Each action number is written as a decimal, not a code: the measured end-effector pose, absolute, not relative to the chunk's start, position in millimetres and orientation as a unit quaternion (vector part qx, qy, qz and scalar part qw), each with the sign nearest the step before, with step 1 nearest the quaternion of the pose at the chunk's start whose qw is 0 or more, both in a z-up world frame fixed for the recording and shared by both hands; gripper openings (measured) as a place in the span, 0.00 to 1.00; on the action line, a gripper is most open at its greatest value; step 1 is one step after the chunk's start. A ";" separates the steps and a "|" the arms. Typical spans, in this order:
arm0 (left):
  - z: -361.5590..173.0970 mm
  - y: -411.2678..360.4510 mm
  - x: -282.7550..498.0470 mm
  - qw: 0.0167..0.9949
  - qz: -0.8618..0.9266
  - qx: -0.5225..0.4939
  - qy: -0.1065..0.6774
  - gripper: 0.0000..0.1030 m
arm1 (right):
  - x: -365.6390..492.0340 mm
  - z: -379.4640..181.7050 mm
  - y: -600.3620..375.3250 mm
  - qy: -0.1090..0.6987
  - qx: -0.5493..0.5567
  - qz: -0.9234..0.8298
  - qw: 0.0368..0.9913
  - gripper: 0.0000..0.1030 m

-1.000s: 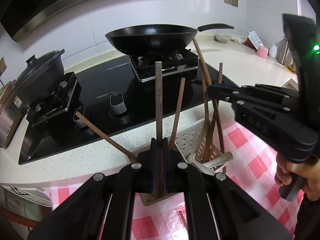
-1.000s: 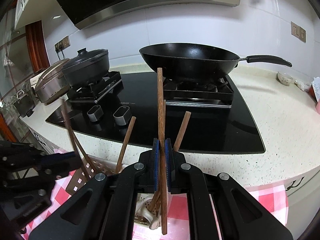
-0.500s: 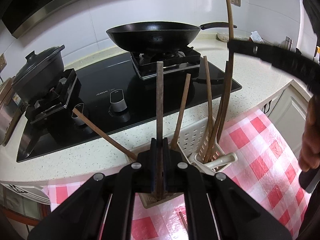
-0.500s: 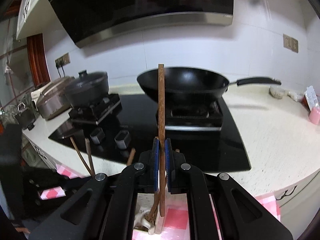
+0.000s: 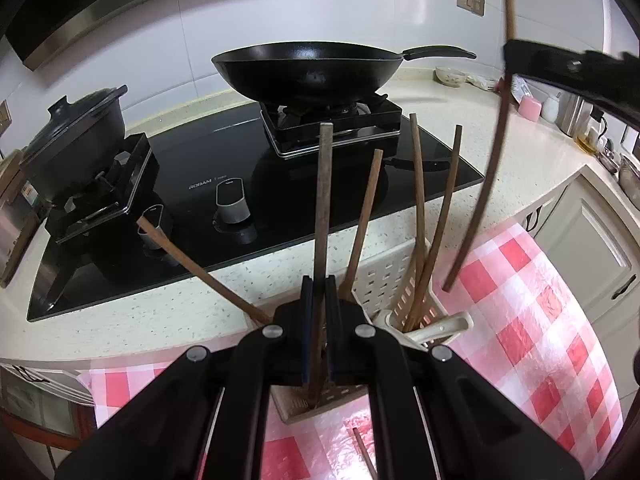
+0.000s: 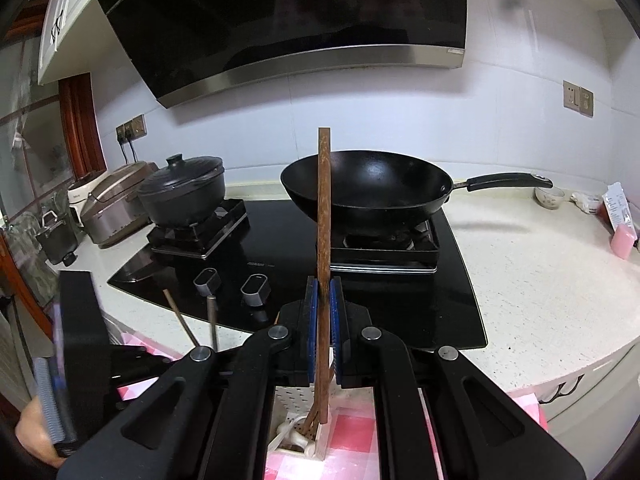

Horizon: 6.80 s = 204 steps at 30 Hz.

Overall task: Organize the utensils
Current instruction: 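Lower both chopsticks into the caddy and open both grippers, then move both open grippers back to the last chopsticks on the cloth, then close the left gripper on a chopstick while the right gripper grasps the other, then lift both held chopsticks upright and carry them over the caddy, then lower both chopsticks into the caddy and open both grippers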

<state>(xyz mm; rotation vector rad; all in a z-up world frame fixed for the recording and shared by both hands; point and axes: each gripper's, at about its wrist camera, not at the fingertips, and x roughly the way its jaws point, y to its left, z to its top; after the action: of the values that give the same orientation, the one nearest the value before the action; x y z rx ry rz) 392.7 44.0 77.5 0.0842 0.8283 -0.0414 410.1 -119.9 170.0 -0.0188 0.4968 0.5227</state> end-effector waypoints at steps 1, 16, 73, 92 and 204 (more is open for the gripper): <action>76.9 43.6 393.8 0.914 -0.020 0.040 0.403 0.06 | 408.8 171.1 -120.1 0.244 -0.009 0.260 0.934 0.07; 72.4 48.9 405.0 0.911 -0.019 0.017 0.412 0.06 | 425.8 118.0 -92.1 0.305 -0.037 0.261 0.915 0.07; -72.0 19.0 227.0 0.886 -0.034 -0.040 0.461 0.20 | 227.5 -71.6 -187.9 0.404 -0.016 0.235 0.884 0.67; -89.1 58.7 186.0 0.879 0.001 -0.048 0.474 0.06 | 218.8 -82.5 -132.2 0.421 -0.056 0.261 0.867 0.72; 220.2 86.6 332.5 0.971 -0.027 -0.016 0.236 0.06 | 403.9 121.7 -58.6 0.298 -0.011 0.258 0.919 0.07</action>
<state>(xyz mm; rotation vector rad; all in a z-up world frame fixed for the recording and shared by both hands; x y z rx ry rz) 332.5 86.6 220.2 -0.0324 0.4757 -0.0555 403.9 -58.6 121.7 -0.0232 0.6126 0.5307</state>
